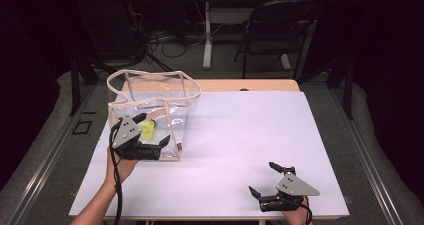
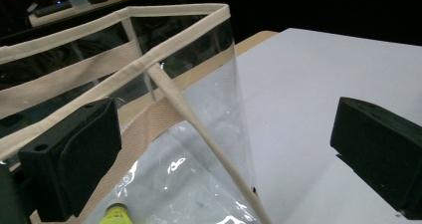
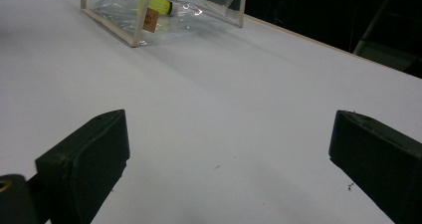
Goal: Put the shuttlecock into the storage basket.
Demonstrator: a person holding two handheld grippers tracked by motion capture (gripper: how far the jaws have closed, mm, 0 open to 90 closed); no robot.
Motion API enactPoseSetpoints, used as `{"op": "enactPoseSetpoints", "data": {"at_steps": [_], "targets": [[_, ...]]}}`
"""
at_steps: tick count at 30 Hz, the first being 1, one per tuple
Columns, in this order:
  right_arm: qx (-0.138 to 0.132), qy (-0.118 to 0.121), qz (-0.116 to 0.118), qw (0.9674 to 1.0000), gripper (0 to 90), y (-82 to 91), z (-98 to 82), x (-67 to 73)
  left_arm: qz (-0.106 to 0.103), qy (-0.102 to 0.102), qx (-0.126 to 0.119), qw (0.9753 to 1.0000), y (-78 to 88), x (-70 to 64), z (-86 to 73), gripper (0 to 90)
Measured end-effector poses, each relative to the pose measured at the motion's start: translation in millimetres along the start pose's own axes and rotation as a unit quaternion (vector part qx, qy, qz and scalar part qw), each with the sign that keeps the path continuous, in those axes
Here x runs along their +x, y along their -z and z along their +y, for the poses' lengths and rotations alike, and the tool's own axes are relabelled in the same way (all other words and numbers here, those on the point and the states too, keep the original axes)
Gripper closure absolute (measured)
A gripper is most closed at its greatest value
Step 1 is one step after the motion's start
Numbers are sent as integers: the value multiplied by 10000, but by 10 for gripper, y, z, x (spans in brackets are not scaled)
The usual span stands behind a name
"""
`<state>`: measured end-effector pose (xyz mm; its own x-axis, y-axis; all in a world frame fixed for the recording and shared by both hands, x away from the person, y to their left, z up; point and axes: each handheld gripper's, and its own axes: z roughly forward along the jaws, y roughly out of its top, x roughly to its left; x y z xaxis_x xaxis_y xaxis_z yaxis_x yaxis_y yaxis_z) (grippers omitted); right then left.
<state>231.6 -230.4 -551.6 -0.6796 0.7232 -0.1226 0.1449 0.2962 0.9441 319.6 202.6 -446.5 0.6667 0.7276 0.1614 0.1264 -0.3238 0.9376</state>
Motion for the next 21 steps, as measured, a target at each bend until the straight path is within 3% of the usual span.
{"op": "enactPoseSetpoints", "data": {"at_steps": [21], "targets": [[-4,3,-8,10000,20,1,2,-1,-520,-97,-351,9980,73,-157,-332,0]]}}
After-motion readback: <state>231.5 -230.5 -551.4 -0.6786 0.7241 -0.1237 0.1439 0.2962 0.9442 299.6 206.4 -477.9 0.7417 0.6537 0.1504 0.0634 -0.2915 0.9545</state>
